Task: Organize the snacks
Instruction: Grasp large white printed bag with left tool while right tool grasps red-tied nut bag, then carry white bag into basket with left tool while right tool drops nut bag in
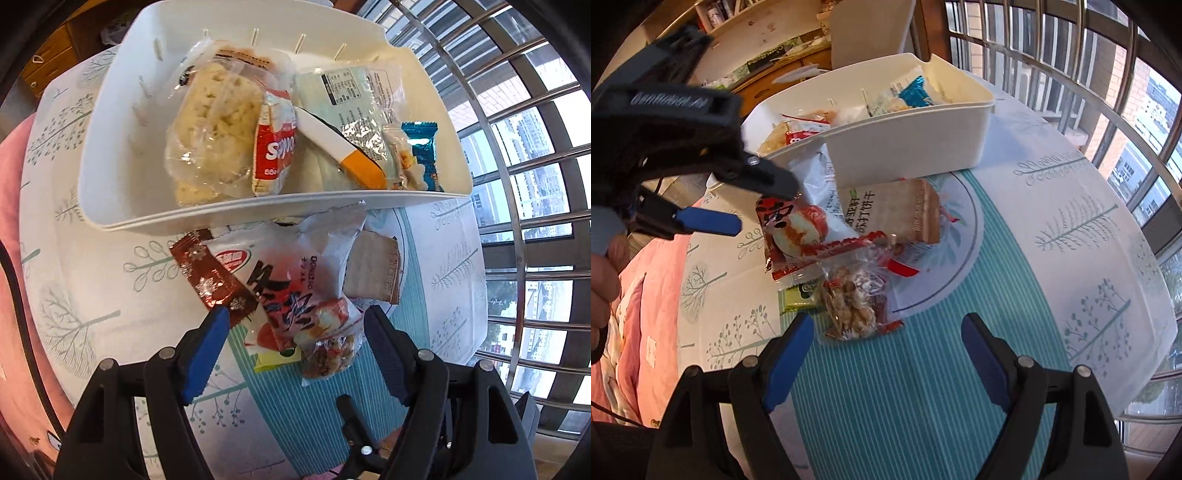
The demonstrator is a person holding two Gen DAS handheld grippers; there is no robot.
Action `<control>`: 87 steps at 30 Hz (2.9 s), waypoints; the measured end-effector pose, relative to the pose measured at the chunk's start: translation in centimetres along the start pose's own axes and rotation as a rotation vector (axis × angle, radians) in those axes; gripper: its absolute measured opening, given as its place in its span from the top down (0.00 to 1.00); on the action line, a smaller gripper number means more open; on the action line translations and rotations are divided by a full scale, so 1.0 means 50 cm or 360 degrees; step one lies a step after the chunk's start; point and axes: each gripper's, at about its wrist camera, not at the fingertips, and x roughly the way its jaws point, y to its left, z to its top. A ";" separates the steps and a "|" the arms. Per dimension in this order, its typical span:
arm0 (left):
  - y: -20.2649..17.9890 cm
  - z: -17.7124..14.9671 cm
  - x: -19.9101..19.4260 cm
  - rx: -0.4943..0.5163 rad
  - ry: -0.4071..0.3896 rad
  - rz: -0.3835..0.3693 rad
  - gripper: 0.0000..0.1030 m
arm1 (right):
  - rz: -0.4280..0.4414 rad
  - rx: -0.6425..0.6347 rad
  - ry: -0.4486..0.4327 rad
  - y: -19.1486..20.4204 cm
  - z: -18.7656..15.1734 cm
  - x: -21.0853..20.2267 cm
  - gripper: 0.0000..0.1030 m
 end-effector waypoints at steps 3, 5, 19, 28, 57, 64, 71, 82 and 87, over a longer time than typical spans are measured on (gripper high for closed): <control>-0.009 0.005 0.013 0.0034 0.0016 0.0004 0.28 | -0.0025 -0.0025 -0.0029 0.008 -0.003 0.015 0.25; -0.015 0.008 0.023 0.0062 0.0022 0.0023 0.28 | -0.0042 -0.0043 -0.0047 0.014 -0.006 0.025 0.28; -0.012 0.026 0.060 0.0052 0.0045 0.0031 0.32 | -0.0031 -0.0189 -0.0081 0.050 -0.009 0.076 0.41; -0.018 0.024 0.075 0.0034 0.0062 0.0011 0.49 | 0.0003 -0.0247 -0.0052 0.063 -0.017 0.079 0.54; -0.025 -0.034 -0.060 0.0026 0.0026 0.0097 0.60 | 0.0199 -0.0303 0.0185 0.007 0.010 0.022 0.64; -0.012 -0.060 -0.127 -0.0055 0.0009 0.0095 0.60 | 0.0302 -0.0385 0.0180 -0.002 0.045 -0.007 0.64; -0.015 -0.071 -0.201 -0.0057 -0.0040 0.0121 0.60 | 0.0380 -0.0493 0.0116 0.015 0.098 -0.048 0.64; -0.018 -0.047 -0.271 -0.0104 -0.0147 0.0125 0.60 | 0.0440 -0.0548 -0.0019 0.015 0.227 -0.096 0.64; -0.026 -0.016 -0.293 -0.0113 -0.0211 0.0131 0.60 | 0.0441 -0.0550 -0.0078 0.017 0.275 -0.105 0.64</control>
